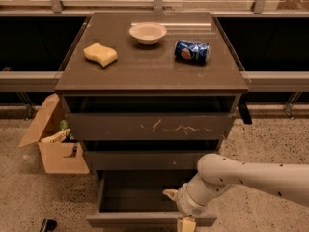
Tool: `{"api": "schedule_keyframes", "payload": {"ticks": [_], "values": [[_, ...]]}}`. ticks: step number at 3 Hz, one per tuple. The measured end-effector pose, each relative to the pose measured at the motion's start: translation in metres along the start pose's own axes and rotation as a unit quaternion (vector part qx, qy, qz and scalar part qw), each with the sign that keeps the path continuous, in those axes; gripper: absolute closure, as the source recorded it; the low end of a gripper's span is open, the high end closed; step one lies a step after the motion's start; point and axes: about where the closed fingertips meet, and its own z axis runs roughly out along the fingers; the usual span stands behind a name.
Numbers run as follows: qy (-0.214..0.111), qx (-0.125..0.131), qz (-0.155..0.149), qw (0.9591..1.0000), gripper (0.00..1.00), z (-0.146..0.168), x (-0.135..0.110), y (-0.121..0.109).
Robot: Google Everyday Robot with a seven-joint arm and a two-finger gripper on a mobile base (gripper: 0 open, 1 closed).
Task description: Close bottom drawer
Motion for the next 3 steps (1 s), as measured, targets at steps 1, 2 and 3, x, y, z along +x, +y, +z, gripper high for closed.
{"api": "schedule_keyframes", "payload": {"ticks": [1, 2, 3], "values": [[-0.015, -0.005, -0.003, 0.9999, 0.0, 0.019, 0.016, -0.01], [-0.029, -0.002, -0.009, 0.9995, 0.0, 0.055, 0.051, -0.029], [-0.036, -0.002, -0.007, 0.9993, 0.16, 0.092, 0.081, -0.041]]}}
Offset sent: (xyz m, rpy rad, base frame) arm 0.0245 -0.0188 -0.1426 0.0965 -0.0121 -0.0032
